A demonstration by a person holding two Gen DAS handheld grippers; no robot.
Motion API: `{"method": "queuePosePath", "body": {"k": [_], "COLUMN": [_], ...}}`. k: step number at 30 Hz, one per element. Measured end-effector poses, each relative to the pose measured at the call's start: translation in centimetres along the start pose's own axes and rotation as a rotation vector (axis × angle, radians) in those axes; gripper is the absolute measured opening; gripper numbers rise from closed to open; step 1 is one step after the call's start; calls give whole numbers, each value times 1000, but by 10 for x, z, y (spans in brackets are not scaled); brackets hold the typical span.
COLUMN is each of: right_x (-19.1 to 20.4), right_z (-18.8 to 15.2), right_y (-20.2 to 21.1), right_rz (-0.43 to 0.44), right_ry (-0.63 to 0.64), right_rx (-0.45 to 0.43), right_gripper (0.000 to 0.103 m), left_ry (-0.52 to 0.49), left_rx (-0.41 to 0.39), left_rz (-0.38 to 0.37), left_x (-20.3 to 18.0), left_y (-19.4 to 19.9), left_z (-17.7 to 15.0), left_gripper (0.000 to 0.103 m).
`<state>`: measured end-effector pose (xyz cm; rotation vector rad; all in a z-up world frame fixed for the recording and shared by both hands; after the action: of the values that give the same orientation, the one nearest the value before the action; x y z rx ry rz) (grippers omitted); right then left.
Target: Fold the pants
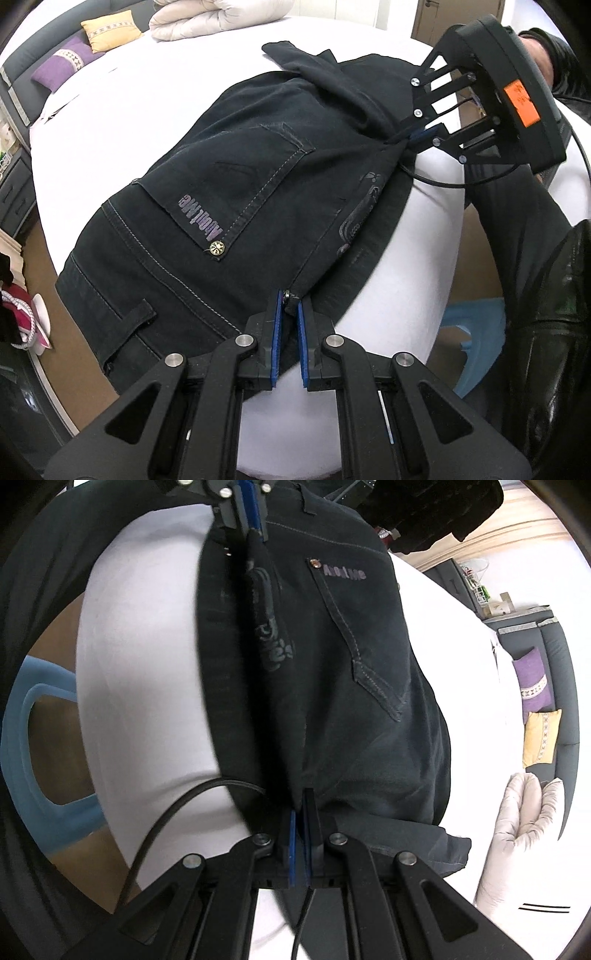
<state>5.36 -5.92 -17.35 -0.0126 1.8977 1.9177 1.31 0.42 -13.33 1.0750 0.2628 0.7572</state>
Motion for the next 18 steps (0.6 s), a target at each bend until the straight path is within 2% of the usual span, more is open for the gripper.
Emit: {"method": "queuePosePath", "body": {"k": [9,12,15,18], "right_x": [14,35,46,58], "right_z": [-4,-14,-16,-18], "right_y": [0,8,4,-2], "right_rz": [-32,-55,-54,-71], "right_ry": [-27,-16,-31,-37], "right_rx": [7,14,21,42], "right_gripper": [5,5,5,7], "left_ry": [37,45,62,106], "left_rx": [-6,-15,-20,-31], "left_rz": [-3,8,34,12], "left_x": [3,3,6,10], "left_y": [7,9,4,3], "left_z": [-12,-14,-15,-16], "left_gripper": [7,7,12,13]}}
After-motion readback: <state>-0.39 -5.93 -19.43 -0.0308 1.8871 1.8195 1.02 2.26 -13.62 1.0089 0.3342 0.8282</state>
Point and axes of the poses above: each gripper's, at about its wrist camera, not at the fingertips, and y roughly against the way its jaws point, x to its left, z to its top, the point moved 8 cm from there along -y, roughly the way its jaws point, and after that the axes turned 11 degrees about z, right-handed, at the moved point
